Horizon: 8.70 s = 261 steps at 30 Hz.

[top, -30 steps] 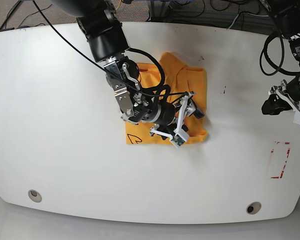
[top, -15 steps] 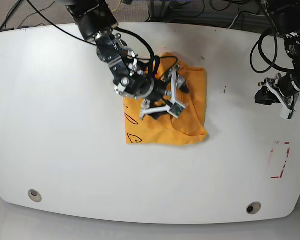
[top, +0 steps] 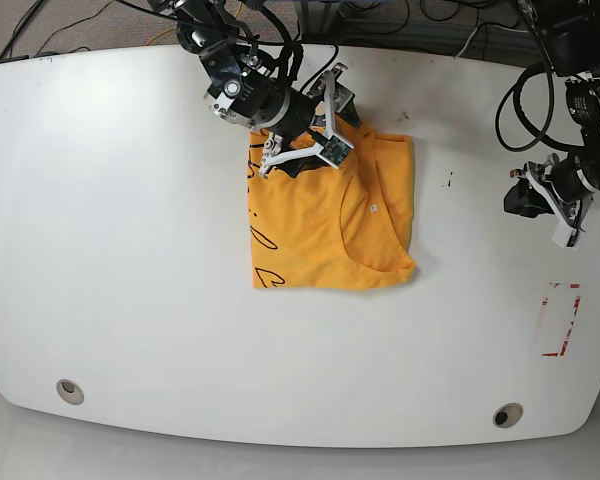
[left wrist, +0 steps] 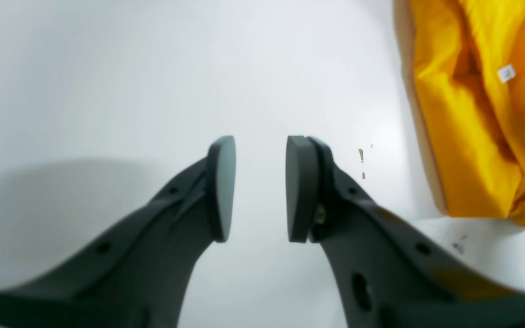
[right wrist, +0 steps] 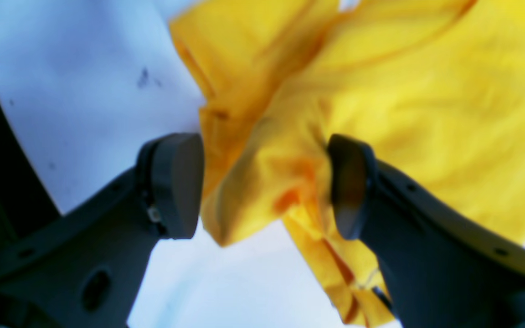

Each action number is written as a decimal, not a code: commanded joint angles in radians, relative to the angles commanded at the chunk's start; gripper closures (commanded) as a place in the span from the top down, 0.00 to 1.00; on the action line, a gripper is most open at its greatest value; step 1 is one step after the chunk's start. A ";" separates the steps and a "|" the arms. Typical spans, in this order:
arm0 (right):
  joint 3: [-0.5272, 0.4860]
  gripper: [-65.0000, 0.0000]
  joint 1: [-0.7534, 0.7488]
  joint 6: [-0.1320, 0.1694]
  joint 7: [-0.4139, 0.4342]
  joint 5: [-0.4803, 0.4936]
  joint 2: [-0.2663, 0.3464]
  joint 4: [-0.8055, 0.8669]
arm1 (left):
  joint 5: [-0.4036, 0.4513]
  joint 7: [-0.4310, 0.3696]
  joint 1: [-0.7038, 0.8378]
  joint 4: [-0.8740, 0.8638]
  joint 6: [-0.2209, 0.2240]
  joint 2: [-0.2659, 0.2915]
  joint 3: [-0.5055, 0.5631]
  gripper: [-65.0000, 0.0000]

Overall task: Layout the t-shirt on the table in an organized manner, then fold the t-shirt properly
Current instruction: 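Drag the folded shirt with the right gripper and lay it flat, then lift the folded shirt with the right gripper and grasp it with the left gripper, then hold the shirt edges with both grippers and pull them apart to flatten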

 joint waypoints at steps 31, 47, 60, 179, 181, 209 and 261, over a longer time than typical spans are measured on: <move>0.051 0.63 -0.137 -0.002 0.126 -0.002 -0.005 -0.008 | -0.002 0.000 0.028 0.000 0.000 0.000 0.000 0.27; 0.115 0.63 -0.176 0.006 0.133 0.011 -0.031 -0.055 | -0.002 0.000 0.028 0.000 0.000 0.000 0.000 0.27; 0.130 0.63 -0.097 0.006 0.130 0.173 -0.044 -0.132 | -0.002 0.000 0.031 0.000 0.000 -0.002 0.000 0.27; 0.198 0.23 0.465 0.143 0.373 0.494 0.078 -0.806 | -0.003 -0.002 -0.061 0.018 0.000 0.153 0.437 0.26; 0.198 0.23 0.463 0.143 0.400 0.448 0.061 -0.841 | -0.002 -0.002 -0.048 0.018 0.000 0.140 0.436 0.26; 0.339 0.22 0.074 0.080 0.379 0.362 0.071 -0.462 | -0.009 -0.103 -0.279 -0.072 0.000 0.100 0.555 0.27; 0.382 0.22 0.032 0.133 0.440 0.239 0.038 -0.500 | 0.176 -0.123 -0.101 -0.064 0.000 0.172 0.486 0.26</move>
